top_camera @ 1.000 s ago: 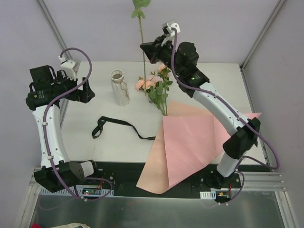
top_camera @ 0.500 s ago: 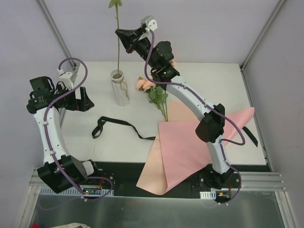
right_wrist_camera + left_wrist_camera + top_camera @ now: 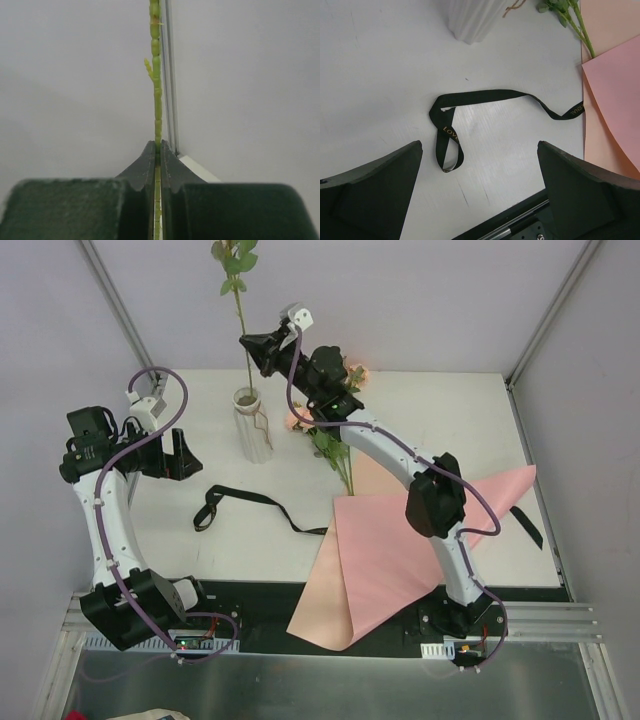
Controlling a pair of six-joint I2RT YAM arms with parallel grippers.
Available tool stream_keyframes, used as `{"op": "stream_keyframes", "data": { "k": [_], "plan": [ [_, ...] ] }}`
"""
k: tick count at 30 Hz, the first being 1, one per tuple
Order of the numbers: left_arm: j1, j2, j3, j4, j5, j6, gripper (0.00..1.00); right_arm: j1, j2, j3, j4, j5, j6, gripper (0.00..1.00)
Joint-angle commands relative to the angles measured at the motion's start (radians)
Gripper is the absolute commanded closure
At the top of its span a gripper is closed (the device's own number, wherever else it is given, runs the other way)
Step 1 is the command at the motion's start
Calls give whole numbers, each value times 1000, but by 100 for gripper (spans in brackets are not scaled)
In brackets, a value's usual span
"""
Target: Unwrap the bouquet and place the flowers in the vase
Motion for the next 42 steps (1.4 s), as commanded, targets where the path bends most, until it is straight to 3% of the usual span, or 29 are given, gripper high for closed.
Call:
{"op": "stream_keyframes", "data": {
  "k": [1,7,10,11,15,24,28,33,37,42],
  "plan": [
    [10,-39,-3,-5,42,19,1,20,-46,-32,2,-49,8,98],
    [10,-54,-14,-4,42,17,1,40,-72,-100,-105,-52,0,87],
    [10,-57,-23,-5,39,16,1,41,-107,-165,-107,-56,8,58],
    [10,-57,-25,-2,37,16,1,42,-127,-194,-108,-53,8,41],
    [10,-65,-32,6,29,14,1,37,-184,-254,-154,-47,-14,27],
    [16,-76,-52,18,12,14,1,-61,-496,-654,-210,-7,-31,26],
    [20,-77,-61,24,12,14,1,-141,-593,-779,-370,8,-19,30],
    [21,-62,-58,27,8,-4,1,-204,-543,-787,-686,137,-71,37],
    [21,-57,-57,26,11,-6,1,-242,-445,-791,-771,160,-62,50],
    [20,-57,-55,27,5,-6,1,-262,-356,-779,-797,212,-40,56]
  ]
}}
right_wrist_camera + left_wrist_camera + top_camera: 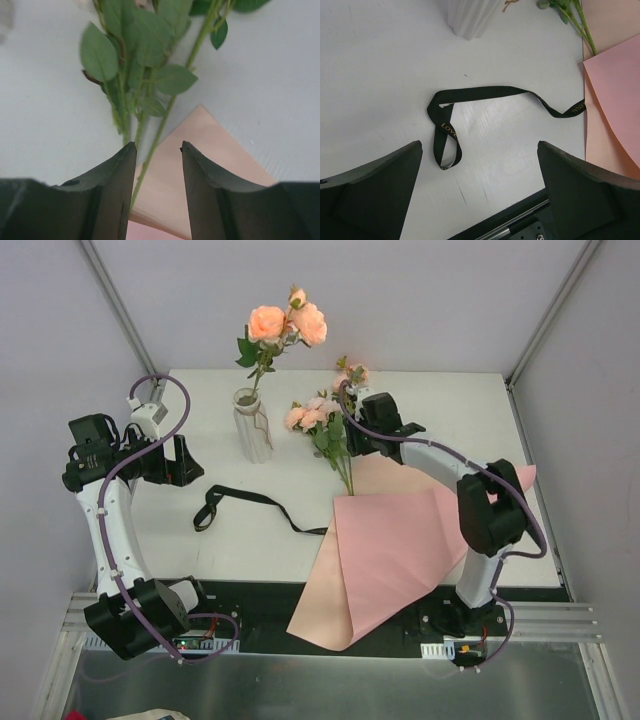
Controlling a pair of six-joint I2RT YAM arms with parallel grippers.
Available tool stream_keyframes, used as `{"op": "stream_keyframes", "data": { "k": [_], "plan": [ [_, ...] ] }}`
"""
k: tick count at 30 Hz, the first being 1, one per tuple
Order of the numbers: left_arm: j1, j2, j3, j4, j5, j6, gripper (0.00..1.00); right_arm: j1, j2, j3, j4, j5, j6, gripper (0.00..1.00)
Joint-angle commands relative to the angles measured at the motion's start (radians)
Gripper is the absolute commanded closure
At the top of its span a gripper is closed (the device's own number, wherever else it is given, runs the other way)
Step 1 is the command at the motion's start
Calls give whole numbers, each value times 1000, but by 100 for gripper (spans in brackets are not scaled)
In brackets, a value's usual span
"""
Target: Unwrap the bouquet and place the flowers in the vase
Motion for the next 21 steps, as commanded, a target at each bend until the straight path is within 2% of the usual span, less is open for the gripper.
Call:
{"op": "stream_keyframes", "data": {
  "k": [1,14,21],
  "plan": [
    [15,-5,3,11,4,-2,1,-24,56,30,-96,63,10,57],
    [16,5,-18,12,0,13,1,-33,170,59,-74,28,38,59],
    [16,12,-29,14,1,15,1,-32,196,95,-61,-15,69,53]
  ]
}}
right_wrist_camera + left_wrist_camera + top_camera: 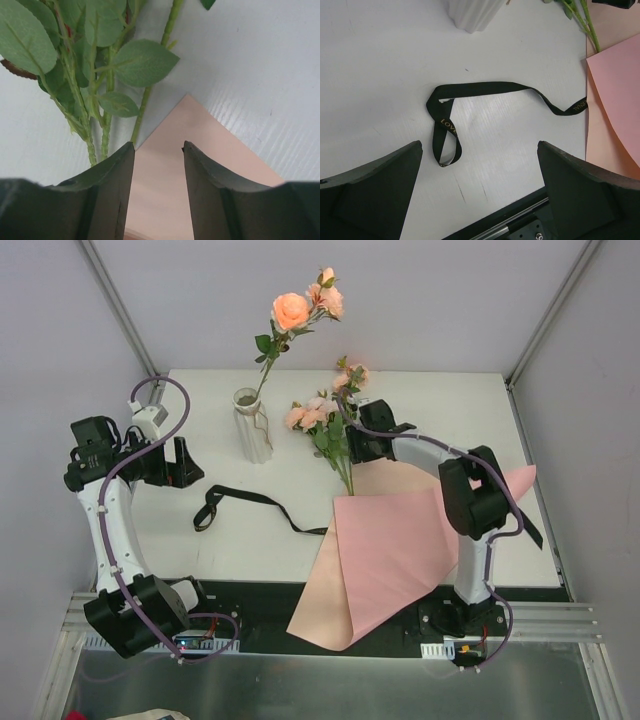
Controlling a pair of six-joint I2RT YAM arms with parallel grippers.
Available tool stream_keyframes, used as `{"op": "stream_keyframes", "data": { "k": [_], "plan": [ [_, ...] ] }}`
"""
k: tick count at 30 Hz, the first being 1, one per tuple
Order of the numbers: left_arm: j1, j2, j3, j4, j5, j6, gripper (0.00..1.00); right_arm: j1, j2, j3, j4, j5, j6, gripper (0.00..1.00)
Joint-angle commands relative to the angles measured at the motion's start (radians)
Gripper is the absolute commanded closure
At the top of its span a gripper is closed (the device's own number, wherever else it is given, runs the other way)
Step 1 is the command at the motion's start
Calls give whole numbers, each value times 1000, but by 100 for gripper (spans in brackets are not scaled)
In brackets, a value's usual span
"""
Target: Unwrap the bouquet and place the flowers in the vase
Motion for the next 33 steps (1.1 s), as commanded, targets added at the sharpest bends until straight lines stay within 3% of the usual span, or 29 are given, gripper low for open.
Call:
{"op": "stream_keyframes", "data": {
  "k": [1,9,19,33],
  "plan": [
    [8,5,-9,11,9,12,1,2,20,61,34,-43,40,52],
    [13,7,-14,17,-4,15,1,7,95,130,36,-32,66,52],
    [17,-4,-4,19,-14,18,1,27,201,334,-209,89,29,63],
    [20,-53,-9,17,-17,24,1,44,244,383,-300,109,34,70]
  ]
}}
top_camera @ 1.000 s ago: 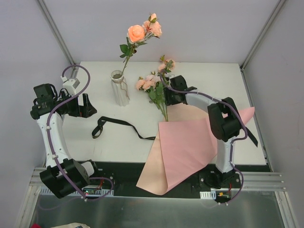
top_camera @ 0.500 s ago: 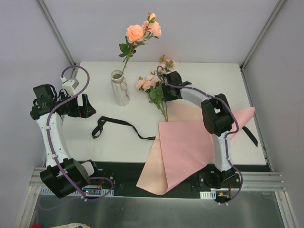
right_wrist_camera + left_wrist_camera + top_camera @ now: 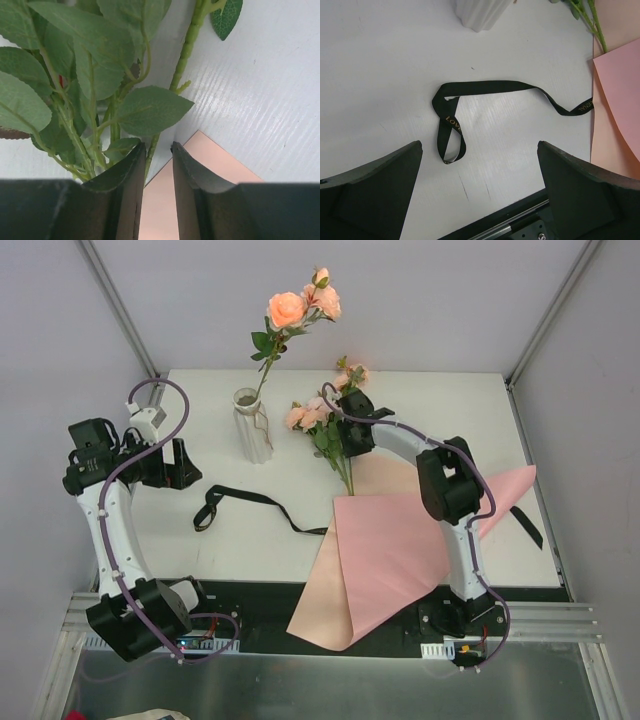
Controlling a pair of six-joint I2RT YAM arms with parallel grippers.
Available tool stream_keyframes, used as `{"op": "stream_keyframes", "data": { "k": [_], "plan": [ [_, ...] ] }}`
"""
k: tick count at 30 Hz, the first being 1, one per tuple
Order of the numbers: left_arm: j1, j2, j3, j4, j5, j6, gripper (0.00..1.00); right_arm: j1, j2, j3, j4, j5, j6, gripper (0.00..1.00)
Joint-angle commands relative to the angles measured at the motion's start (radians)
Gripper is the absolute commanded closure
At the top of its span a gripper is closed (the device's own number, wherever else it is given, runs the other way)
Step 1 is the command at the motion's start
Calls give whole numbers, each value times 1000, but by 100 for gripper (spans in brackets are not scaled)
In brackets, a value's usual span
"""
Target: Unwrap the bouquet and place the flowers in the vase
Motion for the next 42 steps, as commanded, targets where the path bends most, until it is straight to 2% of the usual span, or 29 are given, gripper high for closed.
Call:
{"op": "stream_keyframes", "data": {
  "k": [1,4,5,8,15,21,25,26,27,29,33,37,42],
  "plan": [
    [13,-44,1,18,-3,21,1,6,15,40,-55,20,6,72],
    [13,-55,1,15,-8,22,1,7,1,35,-52,24,16,84],
    [13,-58,5,11,-9,24,1,6,-5,35,-52,34,19,92],
    [13,-63,17,4,-9,22,1,4,-58,-3,-18,54,28,99],
    [13,-72,33,-12,-5,15,1,-23,-264,-100,89,98,51,99],
    [13,-84,43,-16,0,1,1,-45,-505,-242,267,120,95,99],
    [13,-87,63,-24,2,-5,1,-46,-655,-321,335,185,140,99],
    [11,-89,66,-28,3,-4,1,-48,-684,-382,367,187,140,99],
    [14,-89,70,-28,0,-4,1,-46,-712,-411,449,187,137,99],
    [14,-91,76,-33,2,-2,1,-46,-773,-462,508,184,128,99],
    [13,-97,71,-35,5,-5,1,-30,-917,-733,903,166,73,99],
    [13,-94,80,-36,3,-8,1,-10,-1008,-764,1011,144,68,99],
    [14,-66,116,-35,8,-51,1,59,-1105,-688,1105,123,-16,99]
  ]
}}
